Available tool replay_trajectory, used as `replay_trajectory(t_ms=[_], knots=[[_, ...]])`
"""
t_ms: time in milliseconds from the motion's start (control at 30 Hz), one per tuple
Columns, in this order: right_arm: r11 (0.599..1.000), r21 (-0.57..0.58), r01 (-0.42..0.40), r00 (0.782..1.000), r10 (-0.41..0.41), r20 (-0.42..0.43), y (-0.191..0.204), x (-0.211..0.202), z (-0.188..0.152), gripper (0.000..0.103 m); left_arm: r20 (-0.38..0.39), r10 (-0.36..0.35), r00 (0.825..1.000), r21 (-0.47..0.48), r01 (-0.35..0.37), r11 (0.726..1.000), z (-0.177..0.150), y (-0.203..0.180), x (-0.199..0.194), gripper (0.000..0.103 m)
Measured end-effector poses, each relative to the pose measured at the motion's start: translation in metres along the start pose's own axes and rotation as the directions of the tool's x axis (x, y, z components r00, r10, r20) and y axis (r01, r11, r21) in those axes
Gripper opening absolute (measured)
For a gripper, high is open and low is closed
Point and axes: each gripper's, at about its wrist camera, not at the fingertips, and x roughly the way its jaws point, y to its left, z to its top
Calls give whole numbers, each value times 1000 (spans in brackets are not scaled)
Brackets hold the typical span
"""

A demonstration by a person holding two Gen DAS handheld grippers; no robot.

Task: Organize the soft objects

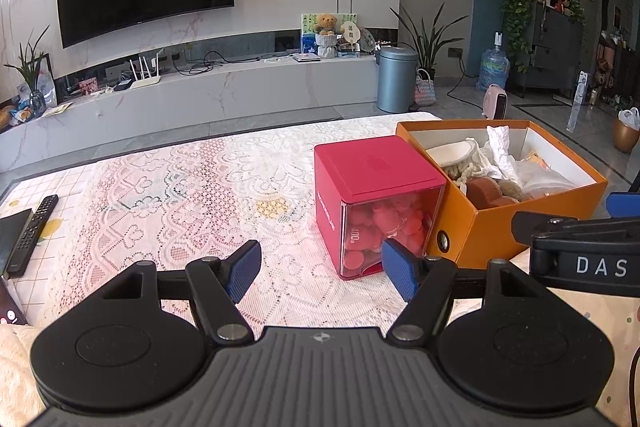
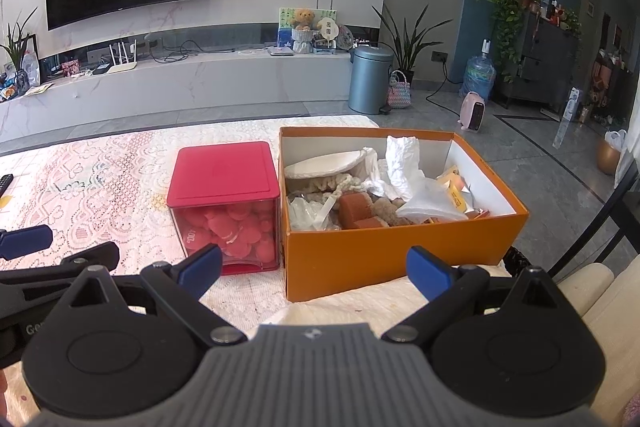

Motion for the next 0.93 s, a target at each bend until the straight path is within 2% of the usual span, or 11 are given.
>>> replay_trajectory(t_ms=[933], knots=[[1000, -7, -4, 1000, 4, -2, 0, -3, 0, 97, -3, 0, 1000, -10, 0, 1000, -2, 2, -1, 83]])
